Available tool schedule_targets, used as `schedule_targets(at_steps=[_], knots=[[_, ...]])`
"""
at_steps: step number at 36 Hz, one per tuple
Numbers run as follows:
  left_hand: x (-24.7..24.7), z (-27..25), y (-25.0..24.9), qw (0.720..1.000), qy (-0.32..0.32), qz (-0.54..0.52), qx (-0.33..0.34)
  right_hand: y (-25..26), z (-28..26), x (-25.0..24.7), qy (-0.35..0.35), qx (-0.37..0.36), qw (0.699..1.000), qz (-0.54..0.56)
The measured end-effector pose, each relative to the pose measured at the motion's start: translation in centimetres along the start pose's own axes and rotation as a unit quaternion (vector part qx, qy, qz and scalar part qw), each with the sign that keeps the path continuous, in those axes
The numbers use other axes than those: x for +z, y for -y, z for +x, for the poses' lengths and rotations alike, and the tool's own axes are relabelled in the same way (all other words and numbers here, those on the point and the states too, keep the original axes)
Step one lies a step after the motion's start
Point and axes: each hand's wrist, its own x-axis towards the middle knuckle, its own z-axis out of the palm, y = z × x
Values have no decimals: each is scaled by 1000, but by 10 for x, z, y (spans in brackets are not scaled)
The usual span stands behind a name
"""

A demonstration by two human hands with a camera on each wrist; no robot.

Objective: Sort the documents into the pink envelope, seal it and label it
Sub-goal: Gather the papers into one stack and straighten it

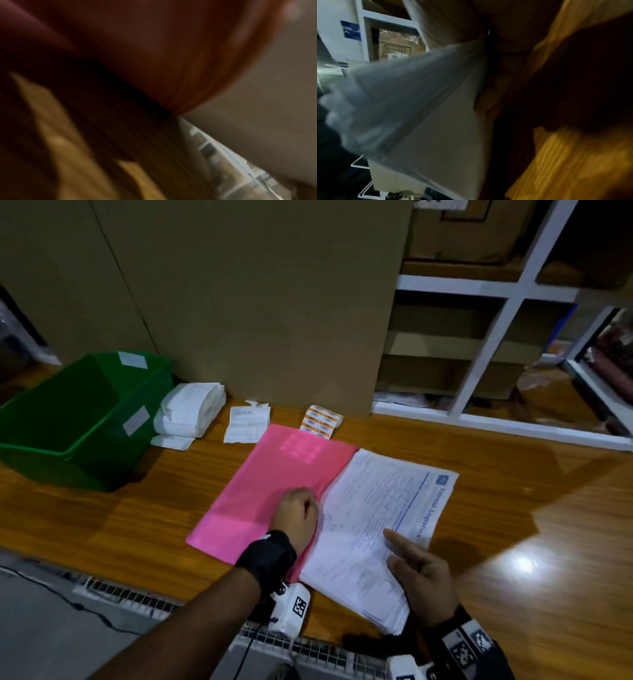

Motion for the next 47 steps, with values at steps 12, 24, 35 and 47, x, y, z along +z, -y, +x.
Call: schedule_targets(at_steps=[12, 24, 35, 47], knots=[[-25, 24, -18, 966, 187, 173, 40, -4, -4, 6, 23, 57, 995, 79], [-67, 22, -33, 948, 308, 57, 50, -16, -11, 27, -33, 93, 992, 79], [-139, 48, -6, 963, 220, -150, 28, -9, -7, 38, -56, 81, 995, 22], [-16, 117, -24, 949, 264, 173, 11, -7, 5, 28, -31, 85, 996, 12]])
